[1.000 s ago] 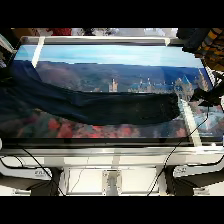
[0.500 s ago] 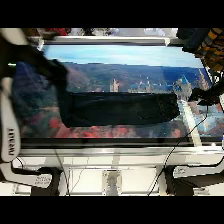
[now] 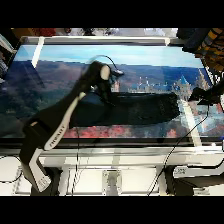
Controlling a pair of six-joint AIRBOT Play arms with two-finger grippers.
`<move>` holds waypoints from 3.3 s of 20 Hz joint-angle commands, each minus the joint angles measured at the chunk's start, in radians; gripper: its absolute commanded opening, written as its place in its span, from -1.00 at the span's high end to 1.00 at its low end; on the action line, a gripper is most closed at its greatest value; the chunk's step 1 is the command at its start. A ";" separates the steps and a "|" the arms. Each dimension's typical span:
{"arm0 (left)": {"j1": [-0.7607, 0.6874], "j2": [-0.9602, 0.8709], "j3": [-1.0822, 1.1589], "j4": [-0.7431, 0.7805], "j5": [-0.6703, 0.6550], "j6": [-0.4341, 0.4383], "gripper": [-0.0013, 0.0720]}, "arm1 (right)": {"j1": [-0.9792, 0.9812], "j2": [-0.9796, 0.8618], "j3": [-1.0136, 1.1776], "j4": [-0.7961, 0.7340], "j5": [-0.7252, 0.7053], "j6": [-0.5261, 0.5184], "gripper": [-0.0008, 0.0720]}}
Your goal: Fold the clothes and pants, and hang the long-sleeved shirts on hangers.
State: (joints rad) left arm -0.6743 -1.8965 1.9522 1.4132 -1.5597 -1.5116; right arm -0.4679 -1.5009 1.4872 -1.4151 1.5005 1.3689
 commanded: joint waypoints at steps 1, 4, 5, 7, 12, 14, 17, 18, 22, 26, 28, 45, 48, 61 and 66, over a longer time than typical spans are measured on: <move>-0.072 -0.043 0.004 -0.015 0.031 -0.007 0.79 | 0.001 0.003 0.000 0.015 0.011 -0.002 -0.50; -0.056 -0.022 0.018 -0.153 0.031 0.034 -0.61 | 0.001 0.003 0.000 0.039 0.024 -0.002 -0.50; -0.047 -0.013 0.022 -0.204 0.031 0.045 -0.61 | 0.001 0.003 0.000 0.045 0.031 -0.002 -0.50; -0.020 0.008 0.023 -0.240 0.031 0.046 -0.61 | 0.001 0.003 0.000 0.050 0.054 -0.003 -0.50; 0.140 0.089 0.022 -0.114 -0.004 0.027 -0.46 | 0.000 0.053 -0.010 0.050 0.048 -0.050 -0.50; 0.245 0.129 0.019 -0.115 -0.055 0.026 -0.46 | 0.000 0.112 -0.050 0.064 0.024 -0.102 0.41; 0.400 0.217 -0.064 -0.111 -0.068 0.022 -0.46 | 0.000 0.258 -0.205 0.075 -0.091 -0.124 0.90; 0.444 0.249 -0.114 -0.107 -0.068 0.023 -0.46 | 0.000 0.318 -0.277 0.074 -0.133 -0.125 0.90; 0.603 0.347 -0.411 -0.105 -0.042 0.073 -0.48 | 0.000 0.539 -0.544 0.077 -0.240 -0.125 0.90; 0.738 0.368 -0.668 -0.261 0.080 0.226 -0.63 | 0.000 0.650 -0.646 0.079 -0.168 -0.134 0.90; 0.793 0.367 -0.752 -0.428 0.180 0.322 -0.63 | 0.000 0.664 -0.647 0.088 -0.132 -0.134 0.90; 0.818 0.188 -0.821 -0.719 0.368 0.458 -0.52 | 0.001 0.671 -0.647 0.218 -0.137 -0.134 0.90; 0.785 0.187 -0.818 -0.719 0.353 0.478 0.89 | 0.001 0.671 -0.647 0.218 -0.159 -0.134 0.90; 0.912 0.609 -0.322 -0.191 -0.141 0.113 0.89 | 0.001 0.671 -0.647 0.200 -0.185 -0.134 0.90; 0.771 0.629 -0.223 -0.265 -0.069 -0.014 0.89 | 0.001 0.671 -0.647 0.200 -0.198 -0.134 0.89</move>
State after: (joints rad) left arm 0.1638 -1.2877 1.6745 1.1786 -1.6630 -1.4479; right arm -0.4679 -0.8303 0.8402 -1.2148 1.3140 1.2346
